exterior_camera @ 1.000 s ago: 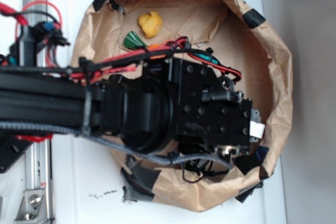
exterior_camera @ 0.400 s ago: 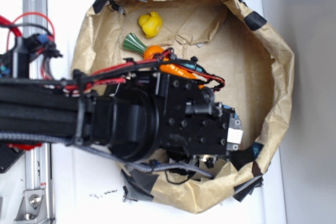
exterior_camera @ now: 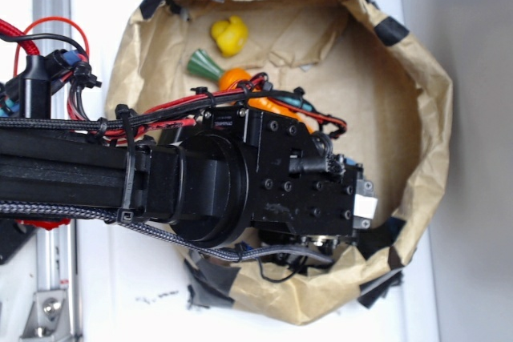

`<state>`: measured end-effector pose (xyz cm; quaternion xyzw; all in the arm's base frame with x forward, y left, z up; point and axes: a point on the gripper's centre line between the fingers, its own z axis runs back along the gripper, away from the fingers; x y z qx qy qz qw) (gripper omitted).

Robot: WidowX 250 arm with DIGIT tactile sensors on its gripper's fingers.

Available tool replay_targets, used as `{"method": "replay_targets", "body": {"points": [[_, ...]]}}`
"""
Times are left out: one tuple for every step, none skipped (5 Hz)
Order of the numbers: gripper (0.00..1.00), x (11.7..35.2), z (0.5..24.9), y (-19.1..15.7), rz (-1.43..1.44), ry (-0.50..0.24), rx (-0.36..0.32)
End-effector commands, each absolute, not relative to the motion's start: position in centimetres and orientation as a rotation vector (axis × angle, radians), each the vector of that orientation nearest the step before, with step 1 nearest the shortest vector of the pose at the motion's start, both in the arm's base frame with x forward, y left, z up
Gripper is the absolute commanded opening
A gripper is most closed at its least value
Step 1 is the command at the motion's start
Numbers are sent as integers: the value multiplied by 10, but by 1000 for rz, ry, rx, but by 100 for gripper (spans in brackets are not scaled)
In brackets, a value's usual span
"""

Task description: Grab the wood chip.

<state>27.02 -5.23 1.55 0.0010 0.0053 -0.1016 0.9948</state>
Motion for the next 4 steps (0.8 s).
{"method": "replay_targets", "body": {"points": [[0, 242, 83, -19, -11, -66, -14], [0, 227, 131, -1, 79, -100, -52], [0, 227, 164, 3, 109, -112, -59], [0, 236, 176, -6, 129, -111, 12]]}}
